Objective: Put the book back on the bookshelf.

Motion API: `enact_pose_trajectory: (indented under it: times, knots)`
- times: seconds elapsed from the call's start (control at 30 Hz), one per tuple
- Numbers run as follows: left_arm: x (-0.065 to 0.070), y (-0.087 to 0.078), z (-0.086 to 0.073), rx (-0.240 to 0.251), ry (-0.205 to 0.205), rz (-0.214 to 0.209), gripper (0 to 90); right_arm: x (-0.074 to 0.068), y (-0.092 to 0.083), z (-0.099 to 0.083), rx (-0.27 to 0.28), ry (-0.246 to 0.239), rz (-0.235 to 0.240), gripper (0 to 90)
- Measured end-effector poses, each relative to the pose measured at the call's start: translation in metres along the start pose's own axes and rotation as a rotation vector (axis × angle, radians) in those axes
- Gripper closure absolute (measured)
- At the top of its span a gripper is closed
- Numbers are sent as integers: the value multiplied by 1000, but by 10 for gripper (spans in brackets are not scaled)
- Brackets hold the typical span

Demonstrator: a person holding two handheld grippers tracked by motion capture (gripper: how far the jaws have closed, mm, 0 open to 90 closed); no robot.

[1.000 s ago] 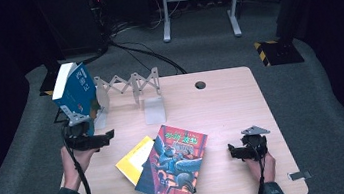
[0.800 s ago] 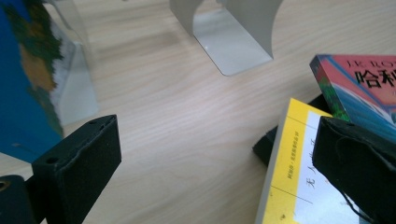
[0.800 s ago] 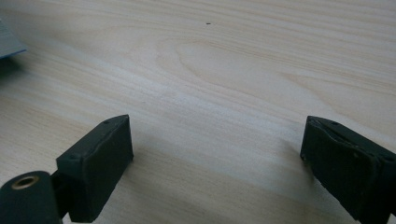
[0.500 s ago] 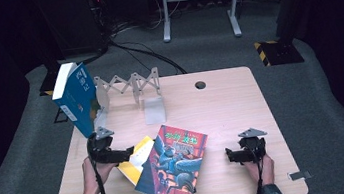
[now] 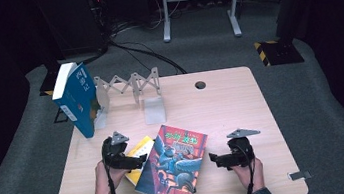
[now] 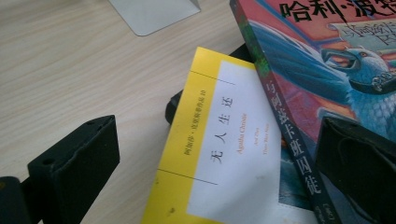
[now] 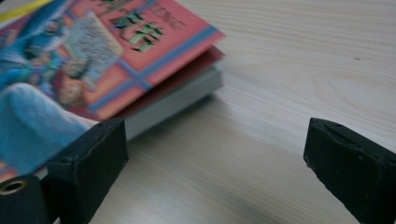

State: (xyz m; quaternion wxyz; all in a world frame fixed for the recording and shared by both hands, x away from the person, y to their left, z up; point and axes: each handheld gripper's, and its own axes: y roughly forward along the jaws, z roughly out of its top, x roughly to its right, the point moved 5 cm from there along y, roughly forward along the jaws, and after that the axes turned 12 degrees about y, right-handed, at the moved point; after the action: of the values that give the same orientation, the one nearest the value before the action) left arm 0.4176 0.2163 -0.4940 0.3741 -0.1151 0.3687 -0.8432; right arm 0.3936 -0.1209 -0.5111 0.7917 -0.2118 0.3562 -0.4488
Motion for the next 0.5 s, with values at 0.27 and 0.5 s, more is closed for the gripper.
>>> enact_pose_trajectory:
  times: [0.27, 0.5]
  knots:
    - [8, 8, 2, 5, 4, -29, 19, -41, 6, -1, -56, -28, 76, 114]
    - [11, 9, 0, 15, -15, -53, 27, -49, 17, -3, -86, -59, 45, 164]
